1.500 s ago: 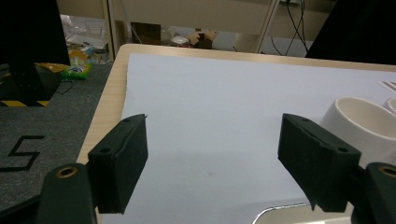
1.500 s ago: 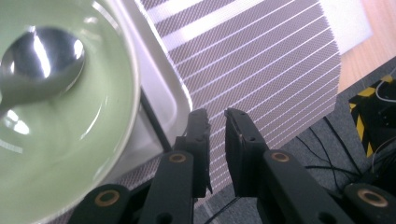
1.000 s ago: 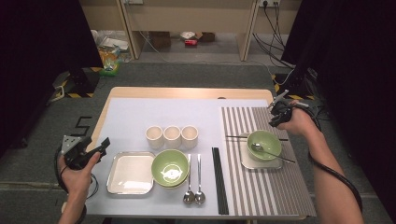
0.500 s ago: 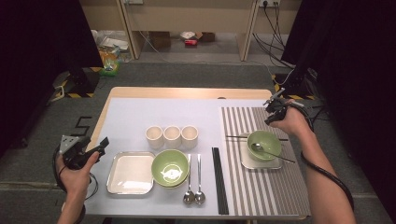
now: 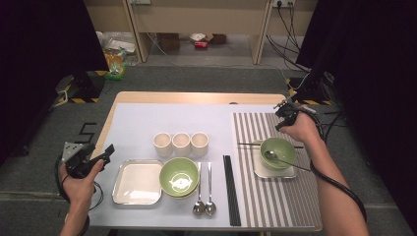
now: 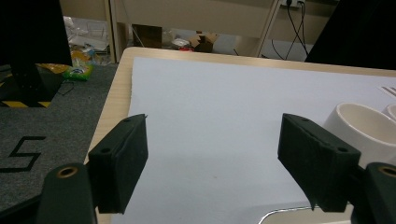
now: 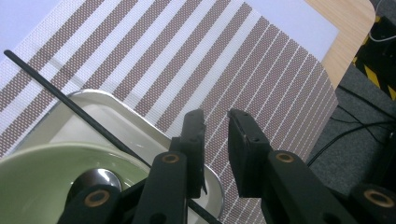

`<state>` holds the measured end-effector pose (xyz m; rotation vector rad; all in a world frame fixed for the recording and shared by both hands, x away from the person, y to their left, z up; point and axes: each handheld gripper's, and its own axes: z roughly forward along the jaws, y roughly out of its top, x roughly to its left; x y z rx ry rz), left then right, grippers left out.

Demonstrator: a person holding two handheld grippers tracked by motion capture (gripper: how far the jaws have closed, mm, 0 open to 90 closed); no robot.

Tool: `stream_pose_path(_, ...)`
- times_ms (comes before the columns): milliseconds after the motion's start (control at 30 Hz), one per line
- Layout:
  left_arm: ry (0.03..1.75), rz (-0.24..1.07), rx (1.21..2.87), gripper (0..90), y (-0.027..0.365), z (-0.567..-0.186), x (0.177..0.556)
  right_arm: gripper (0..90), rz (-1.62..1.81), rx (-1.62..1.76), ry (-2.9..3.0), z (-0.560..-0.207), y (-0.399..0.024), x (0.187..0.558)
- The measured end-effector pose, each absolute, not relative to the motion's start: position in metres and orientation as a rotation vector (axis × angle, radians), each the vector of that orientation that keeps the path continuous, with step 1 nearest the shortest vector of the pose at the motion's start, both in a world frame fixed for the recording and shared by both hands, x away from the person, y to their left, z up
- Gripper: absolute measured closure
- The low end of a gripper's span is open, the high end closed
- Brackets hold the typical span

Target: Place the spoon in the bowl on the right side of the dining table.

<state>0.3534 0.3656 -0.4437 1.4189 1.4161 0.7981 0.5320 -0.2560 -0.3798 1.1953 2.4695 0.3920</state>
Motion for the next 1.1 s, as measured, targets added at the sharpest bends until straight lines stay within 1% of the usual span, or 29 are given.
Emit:
stream_pose_path(567, 1.413, 0.798, 1.42, 23.6, 0.365, -0.443, 0.354, 72.5, 0.439, 1.361, 2.364, -0.379, -0.245, 0.531)
stream_pose_path(700, 1.412, 0.798, 1.42, 23.6, 0.365, -0.442, 0.354, 72.7, 0.455, 1.398, 2.332, -0.377, -0.242, 0.529)
stream_pose_path(1100, 1.409, 0.795, 1.42, 23.6, 0.364, -0.442, 0.355, 70.5, 0.453, 1.497, 2.29, -0.373, -0.224, 0.524)
